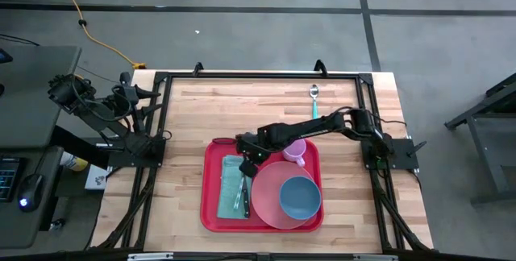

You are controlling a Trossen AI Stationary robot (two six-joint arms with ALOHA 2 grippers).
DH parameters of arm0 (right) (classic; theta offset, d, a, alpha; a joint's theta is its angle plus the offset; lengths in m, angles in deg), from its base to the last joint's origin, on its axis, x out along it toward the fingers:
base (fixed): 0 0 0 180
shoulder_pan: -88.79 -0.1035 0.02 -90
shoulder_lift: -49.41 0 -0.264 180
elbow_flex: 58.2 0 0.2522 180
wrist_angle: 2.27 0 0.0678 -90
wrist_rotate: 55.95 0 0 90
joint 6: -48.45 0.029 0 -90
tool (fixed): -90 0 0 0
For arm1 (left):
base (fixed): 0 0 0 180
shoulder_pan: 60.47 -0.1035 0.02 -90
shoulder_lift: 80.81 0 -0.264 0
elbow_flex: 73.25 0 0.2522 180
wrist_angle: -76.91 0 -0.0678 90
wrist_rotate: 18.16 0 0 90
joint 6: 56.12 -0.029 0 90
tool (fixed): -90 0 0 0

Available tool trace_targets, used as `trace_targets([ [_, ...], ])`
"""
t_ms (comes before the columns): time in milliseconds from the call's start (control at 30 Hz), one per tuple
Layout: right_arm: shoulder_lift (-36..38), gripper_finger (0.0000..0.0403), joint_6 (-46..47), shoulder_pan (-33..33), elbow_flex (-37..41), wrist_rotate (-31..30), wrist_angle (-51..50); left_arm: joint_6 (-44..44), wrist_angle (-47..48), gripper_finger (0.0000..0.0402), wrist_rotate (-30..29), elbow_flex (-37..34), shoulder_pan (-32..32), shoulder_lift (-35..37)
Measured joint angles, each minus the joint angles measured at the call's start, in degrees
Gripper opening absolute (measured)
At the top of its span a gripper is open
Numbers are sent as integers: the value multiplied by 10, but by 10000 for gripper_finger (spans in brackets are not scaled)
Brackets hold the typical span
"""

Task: Set up tray
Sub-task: Put the blue fork on the blue napkin to the left side of the black knife on the red serving tray

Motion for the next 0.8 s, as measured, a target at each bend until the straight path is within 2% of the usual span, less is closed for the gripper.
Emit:
trace_targets([
  [233, 0, 0, -112, 0, 0, 2, 1, 0, 0, 182, 0, 0, 0, 0],
  [400, -3, 0, -162, 11, 0, 31, 19, 0, 0, 182, 0, 0, 0, 0],
  [600, -18, 0, -176, 19, 0, 64, 31, 0, 1, 182, 2, 0, 0, 0],
  [800, -24, 0, -173, 20, 9, 57, 47, 0, 1, 182, 10, 0, 0, 0],
])
